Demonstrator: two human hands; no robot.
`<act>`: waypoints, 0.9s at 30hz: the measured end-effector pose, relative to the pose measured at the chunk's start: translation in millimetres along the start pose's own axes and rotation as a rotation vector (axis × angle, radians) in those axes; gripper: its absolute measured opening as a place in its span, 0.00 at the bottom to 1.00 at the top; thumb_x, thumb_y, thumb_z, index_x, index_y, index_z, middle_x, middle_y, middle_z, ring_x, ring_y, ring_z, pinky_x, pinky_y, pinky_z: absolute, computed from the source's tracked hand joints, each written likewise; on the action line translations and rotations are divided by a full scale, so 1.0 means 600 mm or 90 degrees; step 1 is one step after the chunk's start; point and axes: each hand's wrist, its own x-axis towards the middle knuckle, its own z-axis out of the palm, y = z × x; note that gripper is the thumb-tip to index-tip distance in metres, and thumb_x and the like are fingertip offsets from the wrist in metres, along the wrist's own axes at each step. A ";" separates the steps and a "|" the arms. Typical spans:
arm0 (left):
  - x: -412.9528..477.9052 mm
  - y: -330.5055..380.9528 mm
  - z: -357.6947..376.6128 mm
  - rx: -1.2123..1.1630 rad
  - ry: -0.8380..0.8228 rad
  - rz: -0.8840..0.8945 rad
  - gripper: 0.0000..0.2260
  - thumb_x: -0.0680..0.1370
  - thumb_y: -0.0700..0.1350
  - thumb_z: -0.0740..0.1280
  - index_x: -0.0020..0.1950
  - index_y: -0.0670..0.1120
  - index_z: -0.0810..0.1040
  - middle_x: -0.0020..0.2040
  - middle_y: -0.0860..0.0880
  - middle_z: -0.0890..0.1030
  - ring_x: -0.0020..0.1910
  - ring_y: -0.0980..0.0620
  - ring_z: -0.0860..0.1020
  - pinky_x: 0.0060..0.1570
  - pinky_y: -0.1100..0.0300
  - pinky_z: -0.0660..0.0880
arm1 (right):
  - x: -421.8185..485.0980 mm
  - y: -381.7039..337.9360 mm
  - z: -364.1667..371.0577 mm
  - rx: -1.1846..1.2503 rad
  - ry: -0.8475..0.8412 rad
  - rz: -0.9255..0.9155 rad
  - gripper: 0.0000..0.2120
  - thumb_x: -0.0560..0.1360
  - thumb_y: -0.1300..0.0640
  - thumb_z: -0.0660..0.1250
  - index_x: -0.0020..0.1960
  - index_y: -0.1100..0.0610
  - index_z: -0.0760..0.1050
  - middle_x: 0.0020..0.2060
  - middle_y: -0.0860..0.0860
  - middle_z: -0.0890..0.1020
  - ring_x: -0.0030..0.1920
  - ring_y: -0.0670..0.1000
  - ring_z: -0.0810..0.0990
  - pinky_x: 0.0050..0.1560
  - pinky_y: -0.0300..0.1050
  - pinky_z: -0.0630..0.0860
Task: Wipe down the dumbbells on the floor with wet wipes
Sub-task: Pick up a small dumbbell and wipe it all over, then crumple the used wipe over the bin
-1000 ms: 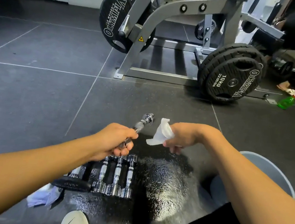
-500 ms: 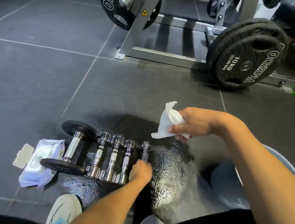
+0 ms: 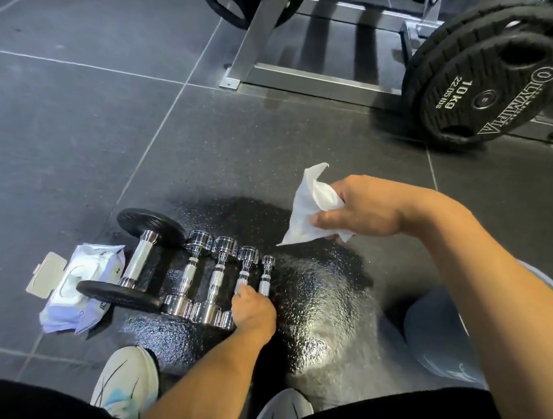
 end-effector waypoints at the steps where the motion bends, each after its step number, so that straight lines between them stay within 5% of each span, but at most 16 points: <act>1: 0.006 0.002 0.005 0.032 0.002 0.002 0.24 0.80 0.44 0.68 0.73 0.37 0.70 0.72 0.36 0.69 0.69 0.40 0.66 0.65 0.53 0.69 | 0.001 -0.001 0.000 -0.008 0.000 -0.002 0.15 0.82 0.48 0.65 0.47 0.59 0.81 0.38 0.50 0.87 0.38 0.45 0.83 0.40 0.31 0.72; 5: 0.015 0.004 0.004 0.038 -0.021 -0.003 0.25 0.80 0.48 0.69 0.74 0.39 0.71 0.71 0.39 0.71 0.68 0.42 0.68 0.63 0.54 0.71 | 0.001 -0.001 0.004 -0.020 -0.025 0.003 0.14 0.82 0.46 0.65 0.47 0.56 0.80 0.38 0.49 0.87 0.42 0.49 0.85 0.49 0.43 0.77; 10: 0.004 -0.028 -0.041 -0.203 0.072 0.036 0.24 0.81 0.57 0.66 0.68 0.42 0.70 0.64 0.42 0.76 0.62 0.44 0.76 0.57 0.53 0.75 | -0.014 0.005 0.004 -0.002 -0.014 0.002 0.12 0.81 0.47 0.66 0.46 0.54 0.80 0.40 0.48 0.86 0.43 0.50 0.83 0.49 0.43 0.76; 13: -0.015 -0.055 -0.140 -0.725 -0.062 0.099 0.18 0.83 0.58 0.61 0.55 0.44 0.76 0.53 0.42 0.79 0.48 0.45 0.79 0.50 0.50 0.79 | -0.016 0.014 0.009 0.024 0.042 -0.013 0.06 0.81 0.51 0.68 0.47 0.49 0.73 0.43 0.46 0.81 0.45 0.52 0.79 0.48 0.44 0.74; 16: -0.078 -0.077 -0.266 -1.158 -0.289 0.285 0.21 0.85 0.58 0.58 0.67 0.43 0.78 0.60 0.36 0.81 0.55 0.38 0.82 0.54 0.42 0.80 | -0.024 0.022 0.014 0.095 0.138 -0.011 0.08 0.79 0.54 0.69 0.52 0.49 0.69 0.47 0.49 0.79 0.49 0.56 0.79 0.53 0.53 0.76; 20: -0.154 -0.095 -0.382 -1.167 -0.174 0.428 0.16 0.84 0.51 0.62 0.67 0.45 0.79 0.61 0.39 0.82 0.56 0.43 0.81 0.50 0.49 0.80 | -0.030 0.020 0.007 0.211 0.236 0.030 0.12 0.79 0.51 0.69 0.59 0.46 0.70 0.54 0.49 0.81 0.53 0.58 0.80 0.55 0.60 0.79; 23: -0.178 -0.104 -0.404 -1.136 -0.079 0.504 0.14 0.82 0.42 0.67 0.68 0.44 0.75 0.59 0.39 0.82 0.51 0.45 0.80 0.45 0.52 0.79 | -0.036 0.004 0.002 0.210 0.292 0.108 0.21 0.79 0.49 0.68 0.69 0.48 0.67 0.57 0.50 0.80 0.53 0.57 0.81 0.51 0.54 0.81; 27: -0.199 -0.110 -0.422 -1.047 0.097 0.492 0.12 0.78 0.35 0.70 0.59 0.46 0.81 0.57 0.40 0.83 0.53 0.41 0.83 0.50 0.48 0.82 | -0.045 -0.026 -0.003 0.355 0.305 0.069 0.11 0.73 0.52 0.70 0.53 0.51 0.73 0.42 0.58 0.85 0.34 0.54 0.82 0.37 0.53 0.82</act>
